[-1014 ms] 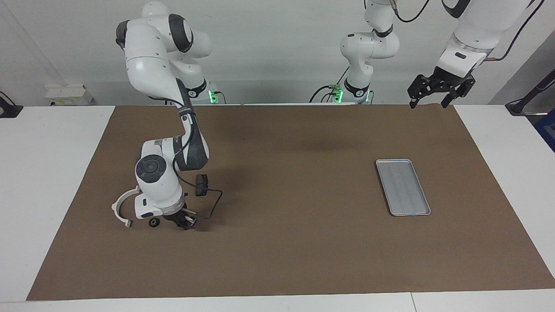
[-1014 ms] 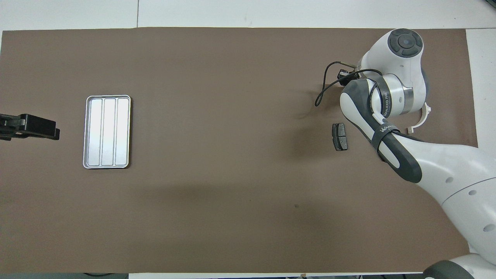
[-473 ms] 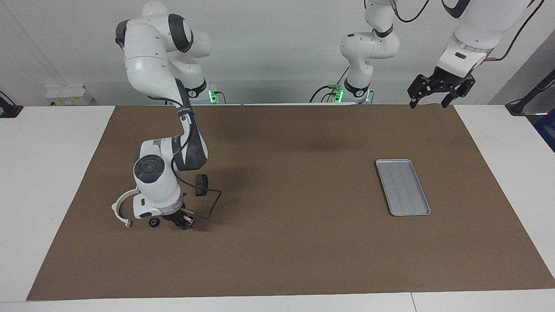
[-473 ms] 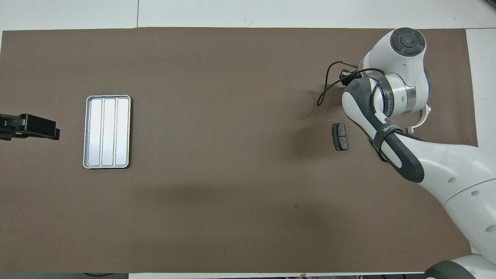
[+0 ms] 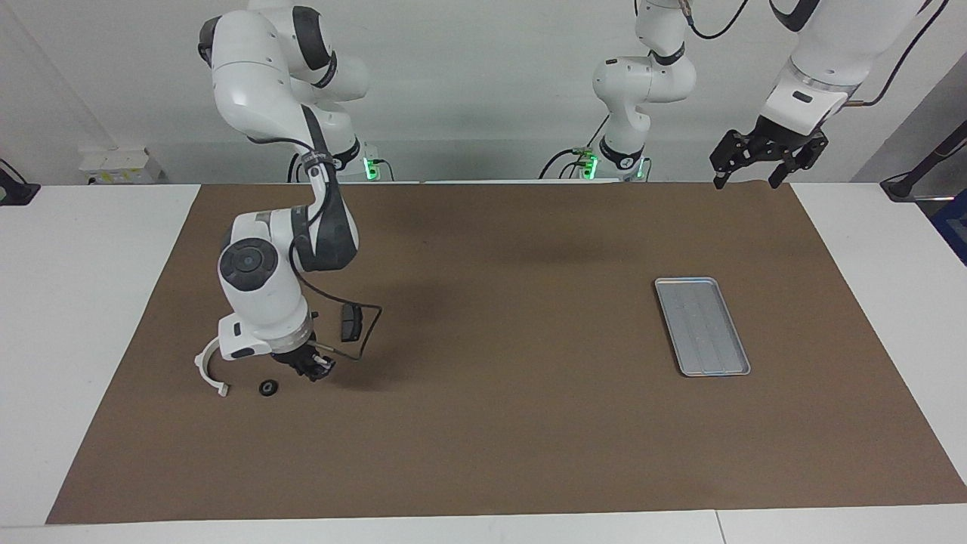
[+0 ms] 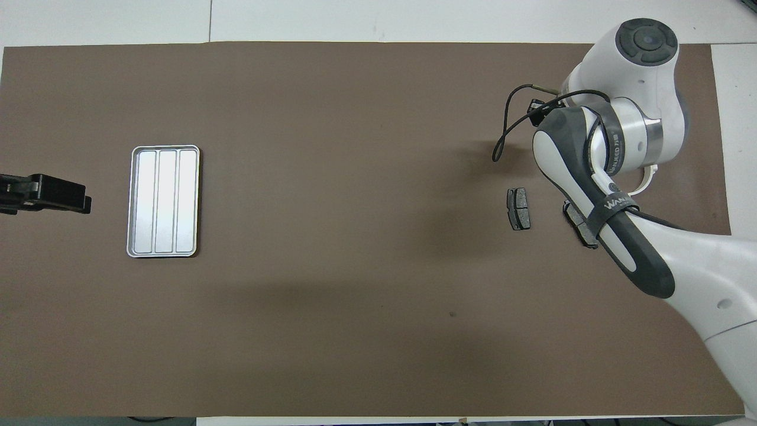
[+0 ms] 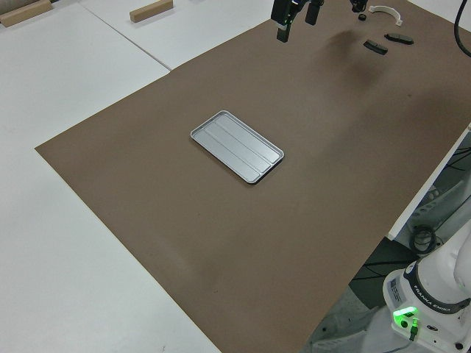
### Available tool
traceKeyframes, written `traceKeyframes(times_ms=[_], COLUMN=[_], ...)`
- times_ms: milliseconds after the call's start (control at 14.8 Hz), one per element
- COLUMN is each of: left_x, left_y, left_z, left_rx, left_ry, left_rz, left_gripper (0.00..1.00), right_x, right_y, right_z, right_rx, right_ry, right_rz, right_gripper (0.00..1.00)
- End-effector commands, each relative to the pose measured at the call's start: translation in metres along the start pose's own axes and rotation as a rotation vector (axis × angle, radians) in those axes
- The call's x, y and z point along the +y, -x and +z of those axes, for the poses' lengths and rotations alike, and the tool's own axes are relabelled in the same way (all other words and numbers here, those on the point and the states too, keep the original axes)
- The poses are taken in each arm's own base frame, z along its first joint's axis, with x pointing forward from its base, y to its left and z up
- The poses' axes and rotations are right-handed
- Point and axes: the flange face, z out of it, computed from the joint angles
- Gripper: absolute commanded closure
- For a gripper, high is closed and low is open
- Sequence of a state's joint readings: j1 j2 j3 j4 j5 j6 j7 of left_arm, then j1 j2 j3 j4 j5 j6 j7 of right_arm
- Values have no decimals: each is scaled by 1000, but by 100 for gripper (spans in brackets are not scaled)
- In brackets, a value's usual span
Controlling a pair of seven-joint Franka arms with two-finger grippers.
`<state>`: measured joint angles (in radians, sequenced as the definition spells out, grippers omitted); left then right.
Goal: Pick bearing gear from pile to tray
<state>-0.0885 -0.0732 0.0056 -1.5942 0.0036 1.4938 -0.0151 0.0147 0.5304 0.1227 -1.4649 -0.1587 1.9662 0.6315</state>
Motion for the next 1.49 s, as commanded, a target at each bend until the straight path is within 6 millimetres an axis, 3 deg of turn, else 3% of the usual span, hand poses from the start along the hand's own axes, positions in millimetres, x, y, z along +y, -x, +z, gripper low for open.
traceKeyframes(times_ms=[0, 135, 338, 676, 1014, 1216, 1419], left_x=[0, 0, 1, 0, 0, 0, 0], left_y=[3, 3, 3, 3, 3, 3, 3], left_z=[0, 0, 0, 0, 0, 0, 0], left_rx=[-10, -10, -10, -10, -10, -10, -10], left_ry=[14, 14, 14, 14, 14, 14, 14], left_rz=[-2, -2, -1, -2, -2, -2, -2], left_gripper=[0, 0, 0, 0, 0, 0, 0], right_x=[-19, -41, -78, -144, -188, -208, -218], right_y=[24, 42, 77, 139, 180, 197, 198], right_z=[-50, -84, -107, -118, -129, -125, -109], right_rx=[-10, -34, -43, -16, -11, 5, 7], right_ry=[10, -5, 21, 2, -93, -129, -134], right_rz=[-38, -26, 60, 163, 236, 237, 233], right_gripper=[100, 100, 100, 100, 100, 100, 100])
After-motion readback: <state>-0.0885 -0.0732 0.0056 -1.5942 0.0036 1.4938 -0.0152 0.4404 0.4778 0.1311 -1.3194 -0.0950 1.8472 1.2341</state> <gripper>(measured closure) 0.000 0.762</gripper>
